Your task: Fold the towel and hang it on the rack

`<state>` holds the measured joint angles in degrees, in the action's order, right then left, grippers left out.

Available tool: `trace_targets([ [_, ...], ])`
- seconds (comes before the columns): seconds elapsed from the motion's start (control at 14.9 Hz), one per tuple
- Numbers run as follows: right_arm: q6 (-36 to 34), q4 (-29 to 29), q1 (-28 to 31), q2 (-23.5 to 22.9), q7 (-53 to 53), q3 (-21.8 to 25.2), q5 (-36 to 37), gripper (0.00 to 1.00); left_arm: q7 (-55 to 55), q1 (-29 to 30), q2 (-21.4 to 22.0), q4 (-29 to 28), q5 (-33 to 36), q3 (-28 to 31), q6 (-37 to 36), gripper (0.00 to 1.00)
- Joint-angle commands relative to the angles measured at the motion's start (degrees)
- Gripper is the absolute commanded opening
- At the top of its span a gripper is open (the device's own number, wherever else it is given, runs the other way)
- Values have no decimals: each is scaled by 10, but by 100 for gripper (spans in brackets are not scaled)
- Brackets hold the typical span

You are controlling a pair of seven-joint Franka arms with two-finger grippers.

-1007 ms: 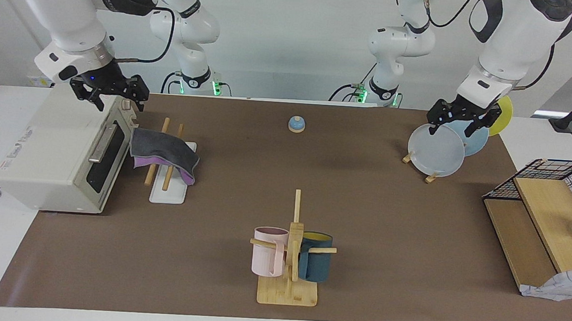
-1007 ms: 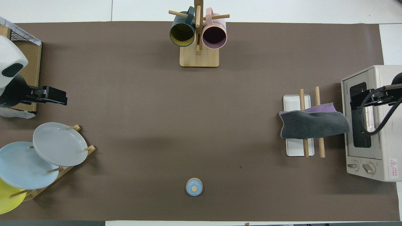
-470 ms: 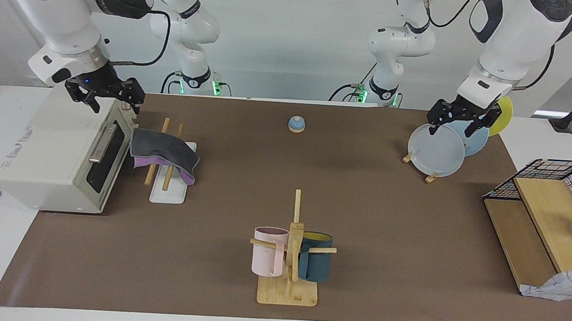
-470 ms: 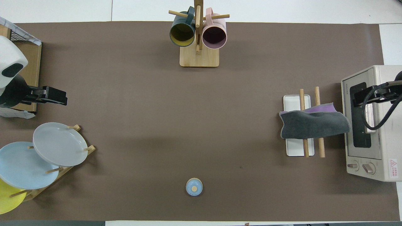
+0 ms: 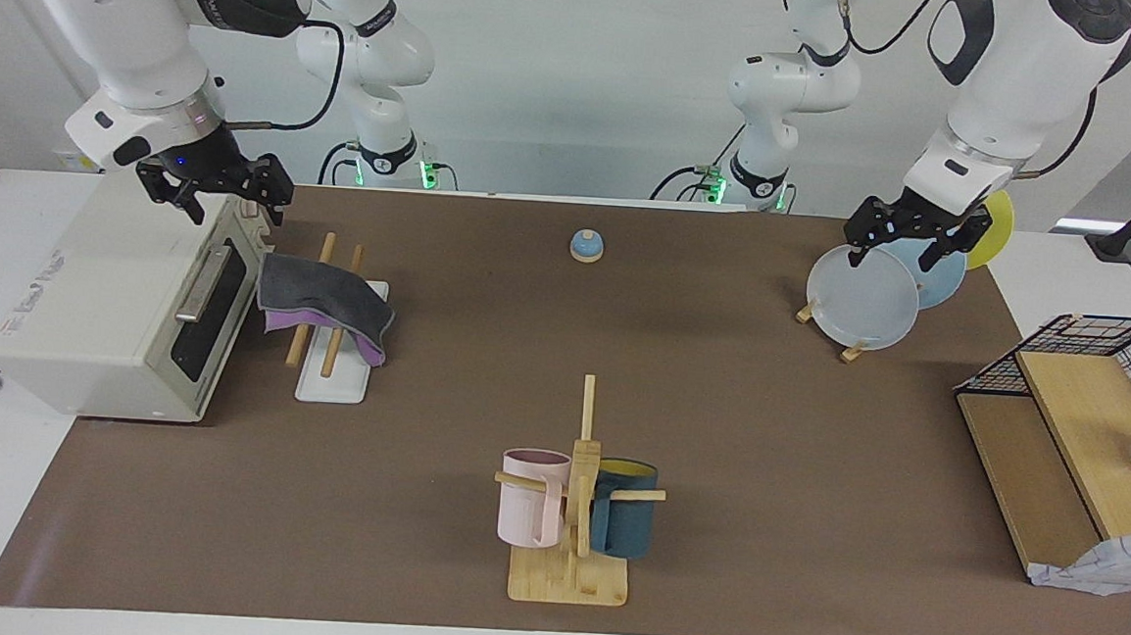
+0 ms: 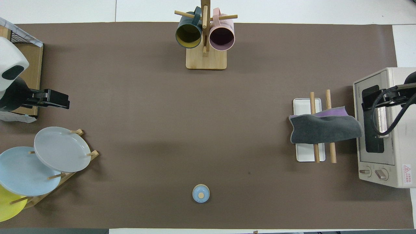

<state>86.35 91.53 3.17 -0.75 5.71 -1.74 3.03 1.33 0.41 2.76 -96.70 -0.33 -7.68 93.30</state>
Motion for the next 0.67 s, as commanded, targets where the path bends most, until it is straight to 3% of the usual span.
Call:
trace_targets([
  [0.0, -11, -7, 2, -1, -11, 0, -11, 100, -5, -1, 14, -16, -6, 5, 4, 100],
  [0.6, -6, -6, 3, 0, -29, -2, -29, 100, -5, -1, 14, -16, -6, 5, 4, 100],
])
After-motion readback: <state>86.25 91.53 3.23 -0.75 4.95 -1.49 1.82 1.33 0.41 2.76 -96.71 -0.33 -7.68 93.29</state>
